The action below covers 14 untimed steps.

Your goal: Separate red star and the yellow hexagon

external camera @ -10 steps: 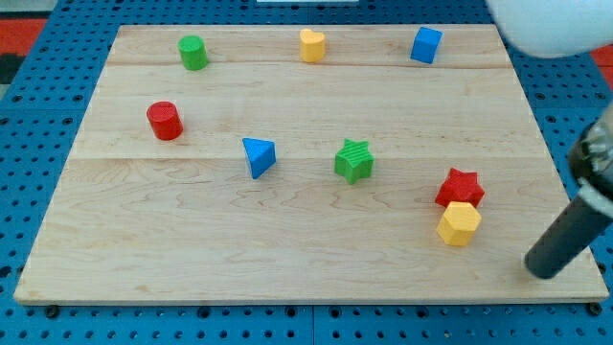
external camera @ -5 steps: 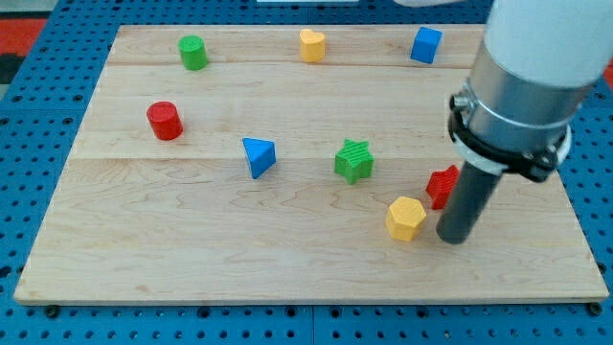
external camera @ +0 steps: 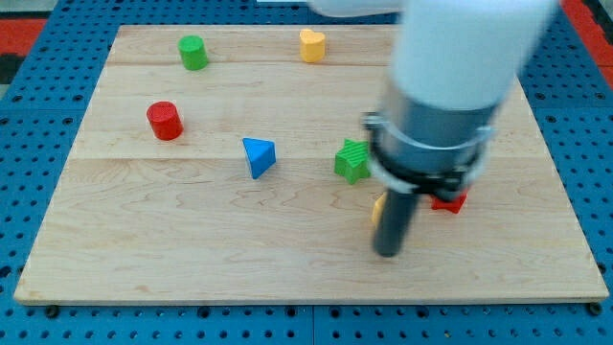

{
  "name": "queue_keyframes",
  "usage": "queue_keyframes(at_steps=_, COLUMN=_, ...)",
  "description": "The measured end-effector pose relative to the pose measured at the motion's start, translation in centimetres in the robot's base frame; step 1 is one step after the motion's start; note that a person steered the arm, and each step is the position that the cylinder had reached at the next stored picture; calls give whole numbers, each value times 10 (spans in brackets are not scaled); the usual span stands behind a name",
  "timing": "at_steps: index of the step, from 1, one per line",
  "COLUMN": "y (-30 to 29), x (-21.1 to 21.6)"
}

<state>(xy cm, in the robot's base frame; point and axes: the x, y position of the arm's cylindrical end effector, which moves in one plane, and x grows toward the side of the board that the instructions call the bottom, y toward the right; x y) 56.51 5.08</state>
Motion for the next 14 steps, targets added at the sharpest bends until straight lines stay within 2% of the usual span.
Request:
queue_keyframes(at_steps=2, y=76, x=-21)
queue_keyframes(at_steps=3, y=73, x=-38)
queue_keyframes(at_steps=4, y=52, x=-81)
queue_keyframes(at_steps=6, y=74, x=-132)
queue_keyframes(at_steps=7, y=31, x=-145)
queue_keyframes(at_steps=8, y=25, x=-169)
queue_keyframes(at_steps=9, y=82, x=-172)
queue_keyframes(at_steps=10, y=32, x=-169)
queue_keyframes(at_steps=11, y=39, x=-149)
queue_keyframes(at_steps=12, y=97, x=-141)
queue_keyframes(at_steps=13, y=118, x=-145)
queue_keyframes(at_steps=14, y=62, x=-140)
